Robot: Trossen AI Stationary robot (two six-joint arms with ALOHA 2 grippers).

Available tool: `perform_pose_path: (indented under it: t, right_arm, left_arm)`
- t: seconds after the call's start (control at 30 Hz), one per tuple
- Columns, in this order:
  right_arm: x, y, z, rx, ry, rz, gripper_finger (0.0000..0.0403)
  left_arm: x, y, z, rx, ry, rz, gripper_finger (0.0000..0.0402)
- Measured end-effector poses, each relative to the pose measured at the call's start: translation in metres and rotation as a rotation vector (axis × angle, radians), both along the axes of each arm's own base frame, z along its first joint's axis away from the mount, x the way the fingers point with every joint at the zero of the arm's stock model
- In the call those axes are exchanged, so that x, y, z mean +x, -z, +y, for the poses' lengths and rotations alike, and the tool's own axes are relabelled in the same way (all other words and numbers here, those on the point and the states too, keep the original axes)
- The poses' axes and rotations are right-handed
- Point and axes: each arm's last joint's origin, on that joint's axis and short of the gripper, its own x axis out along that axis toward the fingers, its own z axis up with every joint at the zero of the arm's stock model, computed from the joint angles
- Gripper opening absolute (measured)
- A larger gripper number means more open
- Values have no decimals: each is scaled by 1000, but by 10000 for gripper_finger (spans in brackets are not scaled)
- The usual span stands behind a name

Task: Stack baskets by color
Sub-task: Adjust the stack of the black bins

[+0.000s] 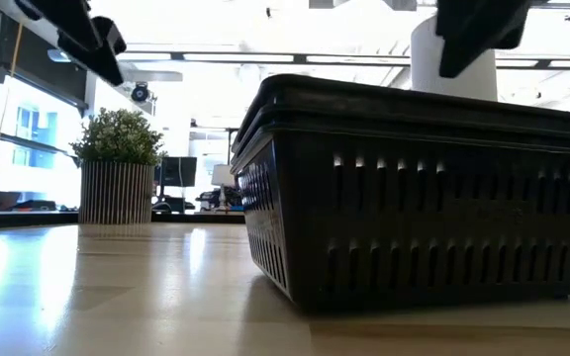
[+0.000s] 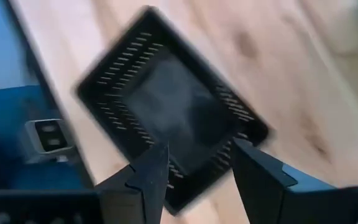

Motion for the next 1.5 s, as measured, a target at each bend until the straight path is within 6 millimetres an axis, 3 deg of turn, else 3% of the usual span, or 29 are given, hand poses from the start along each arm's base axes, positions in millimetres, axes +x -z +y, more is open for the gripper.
perform_pose_path:
  t: [0.17, 0.37, 0.83, 1.27, 1.5]
  right_arm:
    - [17, 12, 12, 67, -91, -60, 161]
    - [27, 35, 15, 70, -118, -16, 161]
    - [39, 50, 11, 56, -159, -11, 161]
    - [40, 54, 1, 15, -132, 29, 161]
    - [43, 36, 4, 9, -157, 3, 161]
  left_arm:
    - [4, 10, -13, 8, 24, 38, 259]
    - [4, 13, -22, -19, 43, 49, 259]
    - [5, 12, -19, 10, 72, 52, 259]
    - [7, 12, -10, 33, 68, 53, 259]
    - [8, 12, -7, 39, 67, 55, 259]
